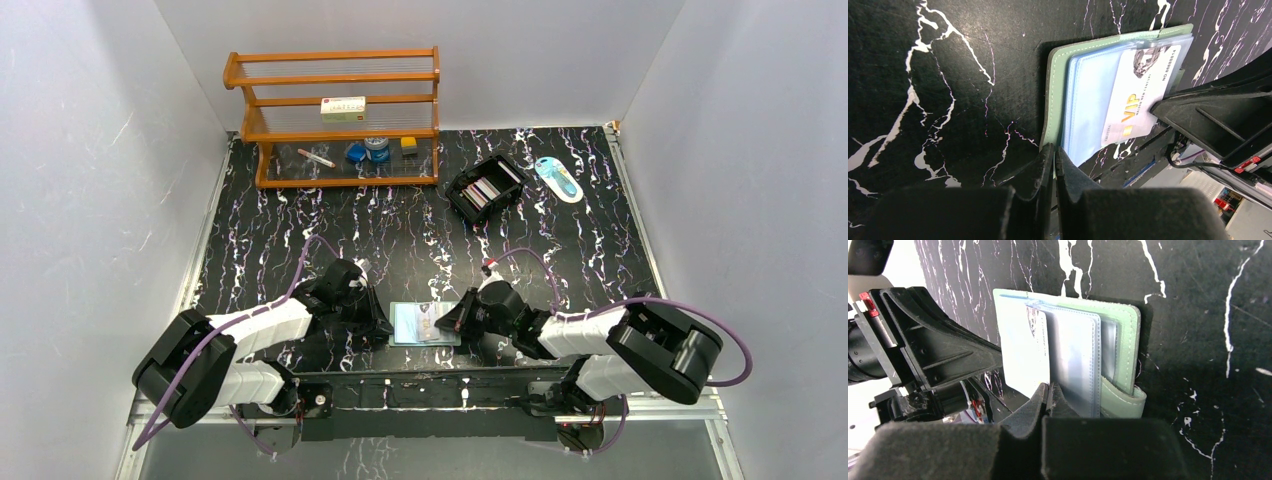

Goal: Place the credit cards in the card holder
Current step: Insert the credit card into the card holder.

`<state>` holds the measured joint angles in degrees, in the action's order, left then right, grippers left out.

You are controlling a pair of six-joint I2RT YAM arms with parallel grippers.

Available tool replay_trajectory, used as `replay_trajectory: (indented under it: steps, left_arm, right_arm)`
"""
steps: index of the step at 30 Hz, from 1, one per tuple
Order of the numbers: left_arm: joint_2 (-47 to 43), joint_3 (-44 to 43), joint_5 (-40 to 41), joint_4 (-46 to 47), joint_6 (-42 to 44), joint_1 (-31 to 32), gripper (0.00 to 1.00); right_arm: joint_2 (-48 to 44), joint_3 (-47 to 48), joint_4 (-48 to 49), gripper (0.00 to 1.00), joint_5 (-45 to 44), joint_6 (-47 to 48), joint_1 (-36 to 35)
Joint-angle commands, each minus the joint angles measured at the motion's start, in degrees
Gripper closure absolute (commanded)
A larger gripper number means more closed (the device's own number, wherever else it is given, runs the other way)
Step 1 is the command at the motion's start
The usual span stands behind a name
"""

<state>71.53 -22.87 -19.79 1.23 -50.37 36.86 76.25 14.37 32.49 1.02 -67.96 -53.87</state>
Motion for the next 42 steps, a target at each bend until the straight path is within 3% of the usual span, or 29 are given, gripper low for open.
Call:
replay_trajectory:
  steps: [1,8,15,18,24,31,42]
  left_arm:
    - [1.1,1.9,-0.6,-3.5,-0.3,0.6,0.95]
    - [0.6,2.2,-0.3,-3.4,-1.1,1.0,0.95]
    - [0.0,2.3,-0.1,-3.0,-2.1,1.8,0.95]
    - [0.2,2.1,-0.2,-2.8,-2.5,2.1,0.94]
    - [1.0,2.0,-0.7,-1.7,-2.6,2.3,0.94]
    - [0.9,1.6,-1.4,-1.5,-2.6,2.4,0.93]
    - [1.7,1.4,-1.5,-0.3,-3.2,2.4,0.93]
  right_arm:
    - [1.5,-0.6,-0.6,1.00,-0.3,-5.4,-1.3]
    - [3.5,1.2,-2.5,0.99,-1.0,-7.4,-2.9]
    - [4.9,4.8,-7.5,0.90,-1.8,-3.9,-3.1]
    - [4.6,10.6,-16.4,0.82,-2.9,-0.4,-3.2]
    - [-0.8,12.9,-26.6,0.62,-7.9,2.7,-3.3]
    - [1.4,16.1,-26.7,0.53,-6.8,5.0,-3.3]
    - [7.7,19.7,-20.8,0.55,-2.8,5.5,-5.4]
